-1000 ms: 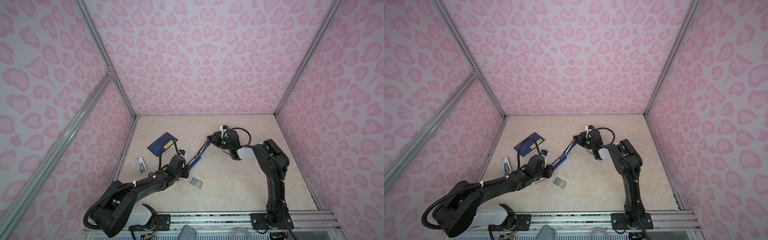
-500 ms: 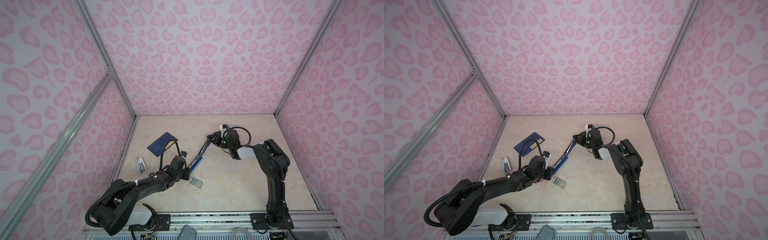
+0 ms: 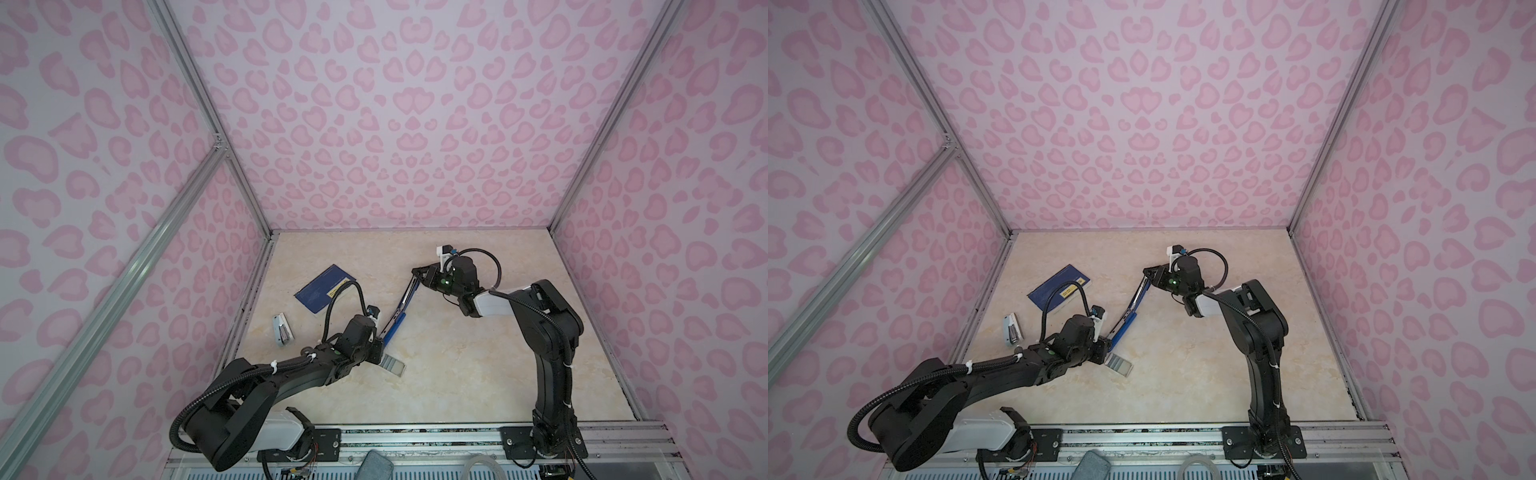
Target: Load the staples into the stapler
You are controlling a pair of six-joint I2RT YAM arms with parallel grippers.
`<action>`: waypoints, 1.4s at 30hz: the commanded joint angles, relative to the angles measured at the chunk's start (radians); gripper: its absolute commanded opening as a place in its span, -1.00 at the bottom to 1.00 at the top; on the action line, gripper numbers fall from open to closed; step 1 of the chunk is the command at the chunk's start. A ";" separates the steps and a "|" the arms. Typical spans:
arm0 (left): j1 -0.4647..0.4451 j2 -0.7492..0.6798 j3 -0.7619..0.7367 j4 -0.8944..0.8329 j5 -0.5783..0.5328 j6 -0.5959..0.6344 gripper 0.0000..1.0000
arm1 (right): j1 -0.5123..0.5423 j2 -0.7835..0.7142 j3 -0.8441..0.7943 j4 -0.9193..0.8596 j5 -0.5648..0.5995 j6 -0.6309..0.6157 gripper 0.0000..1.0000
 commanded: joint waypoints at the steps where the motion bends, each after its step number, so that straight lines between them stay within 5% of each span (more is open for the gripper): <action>1: 0.002 -0.020 0.004 0.031 -0.059 -0.012 -0.72 | 0.018 -0.022 0.007 -0.063 -0.014 -0.046 -0.43; 18: 0.002 -0.063 0.063 0.013 -0.070 0.006 -0.79 | 0.153 -0.164 0.058 -0.361 0.120 -0.370 -0.40; 42: 0.002 -0.084 0.107 0.000 -0.066 0.021 -0.80 | 0.307 -0.258 0.055 -0.452 0.194 -0.491 -0.36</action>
